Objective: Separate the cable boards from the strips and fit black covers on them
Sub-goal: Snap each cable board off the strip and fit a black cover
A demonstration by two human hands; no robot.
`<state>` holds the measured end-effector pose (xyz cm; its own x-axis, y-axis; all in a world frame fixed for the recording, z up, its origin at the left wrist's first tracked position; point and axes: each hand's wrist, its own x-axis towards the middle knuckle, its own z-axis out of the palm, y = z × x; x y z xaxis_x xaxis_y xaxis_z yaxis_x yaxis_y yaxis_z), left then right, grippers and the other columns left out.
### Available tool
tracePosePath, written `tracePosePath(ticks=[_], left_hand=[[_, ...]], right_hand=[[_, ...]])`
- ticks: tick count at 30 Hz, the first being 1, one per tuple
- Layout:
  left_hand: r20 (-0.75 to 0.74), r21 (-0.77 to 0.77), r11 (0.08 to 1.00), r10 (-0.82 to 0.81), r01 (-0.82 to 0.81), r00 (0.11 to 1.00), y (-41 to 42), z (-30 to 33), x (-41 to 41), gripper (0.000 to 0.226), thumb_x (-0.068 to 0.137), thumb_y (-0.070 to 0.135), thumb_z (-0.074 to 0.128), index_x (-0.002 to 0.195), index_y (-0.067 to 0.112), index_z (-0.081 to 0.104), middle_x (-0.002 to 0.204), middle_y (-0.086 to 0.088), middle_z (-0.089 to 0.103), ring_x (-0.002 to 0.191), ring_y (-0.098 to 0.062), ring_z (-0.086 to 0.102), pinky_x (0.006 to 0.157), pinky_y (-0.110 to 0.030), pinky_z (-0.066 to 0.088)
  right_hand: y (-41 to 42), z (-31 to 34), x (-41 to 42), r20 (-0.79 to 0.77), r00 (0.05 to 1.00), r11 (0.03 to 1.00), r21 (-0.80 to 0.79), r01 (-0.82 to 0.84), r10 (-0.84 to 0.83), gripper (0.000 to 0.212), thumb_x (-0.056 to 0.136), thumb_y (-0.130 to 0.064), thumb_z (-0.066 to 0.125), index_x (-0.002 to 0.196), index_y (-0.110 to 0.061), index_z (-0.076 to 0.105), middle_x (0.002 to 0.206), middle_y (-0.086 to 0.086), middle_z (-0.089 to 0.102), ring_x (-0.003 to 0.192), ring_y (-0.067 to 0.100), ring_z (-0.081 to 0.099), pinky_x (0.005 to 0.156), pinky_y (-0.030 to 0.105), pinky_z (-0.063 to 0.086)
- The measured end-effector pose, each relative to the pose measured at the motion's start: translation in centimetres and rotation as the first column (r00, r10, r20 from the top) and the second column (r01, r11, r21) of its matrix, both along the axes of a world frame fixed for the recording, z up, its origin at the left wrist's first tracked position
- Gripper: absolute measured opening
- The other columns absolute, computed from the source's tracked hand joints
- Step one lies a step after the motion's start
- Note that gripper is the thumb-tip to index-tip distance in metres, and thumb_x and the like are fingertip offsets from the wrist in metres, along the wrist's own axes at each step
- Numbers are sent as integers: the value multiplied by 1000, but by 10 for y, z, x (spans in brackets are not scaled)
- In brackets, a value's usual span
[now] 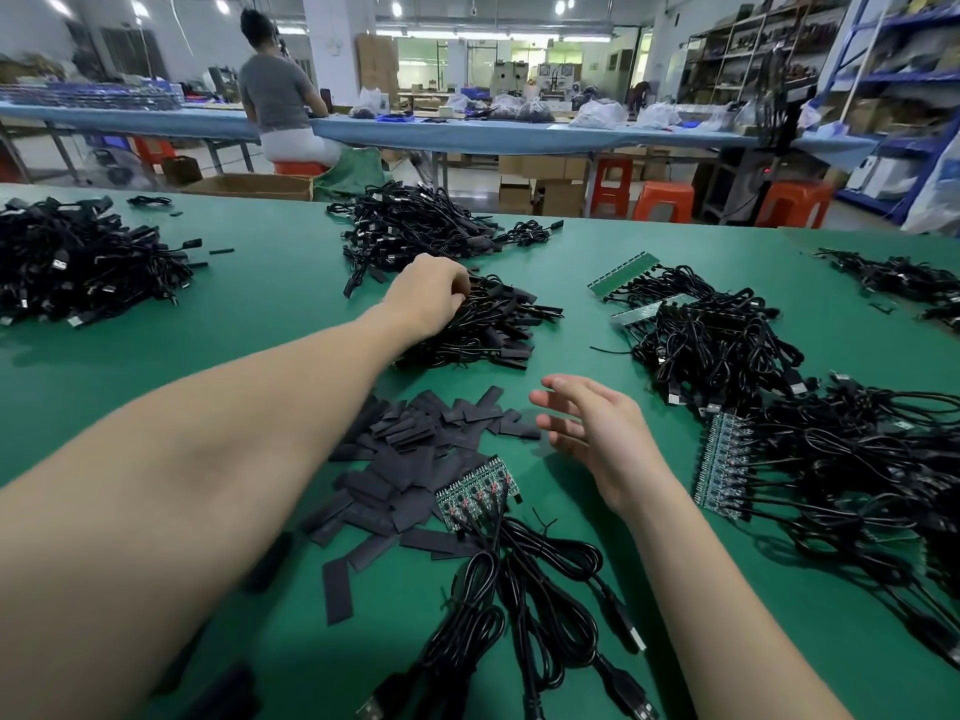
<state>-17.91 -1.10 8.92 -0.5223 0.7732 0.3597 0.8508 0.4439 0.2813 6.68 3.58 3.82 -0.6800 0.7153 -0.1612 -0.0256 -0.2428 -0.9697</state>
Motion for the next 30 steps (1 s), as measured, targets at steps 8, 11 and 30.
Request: tracePosePath(ticks=[8, 11, 30], left_hand=[[30, 221, 975, -31, 23, 999, -21, -18, 24, 18, 93, 15, 60, 107, 16, 72, 108, 1, 72, 106, -21, 61, 92, -41, 51], [45, 365, 931, -50, 30, 998, -29, -25, 47, 16, 93, 20, 61, 107, 18, 68, 105, 3, 70, 103, -19, 59, 92, -39, 49], [444, 236, 922, 177, -305, 878, -66, -51, 142, 68, 102, 54, 38, 49, 13, 42, 53, -1, 51, 56, -24, 54, 53, -31, 34]], right_hand=[[-5, 10, 3, 96, 989, 975, 183, -125, 109, 13, 96, -23, 64, 101, -15, 73, 90, 1, 79, 64, 12, 65, 56, 18, 50], [-4, 14, 5, 149, 985, 951, 282, -129, 89, 12, 96, -24, 65, 99, -15, 73, 86, 0, 78, 59, 10, 62, 50, 15, 47], [0, 22, 11, 200, 908, 929, -85, -360, 369, 39, 58, -13, 86, 94, -4, 75, 77, 5, 72, 59, 8, 64, 55, 16, 56]])
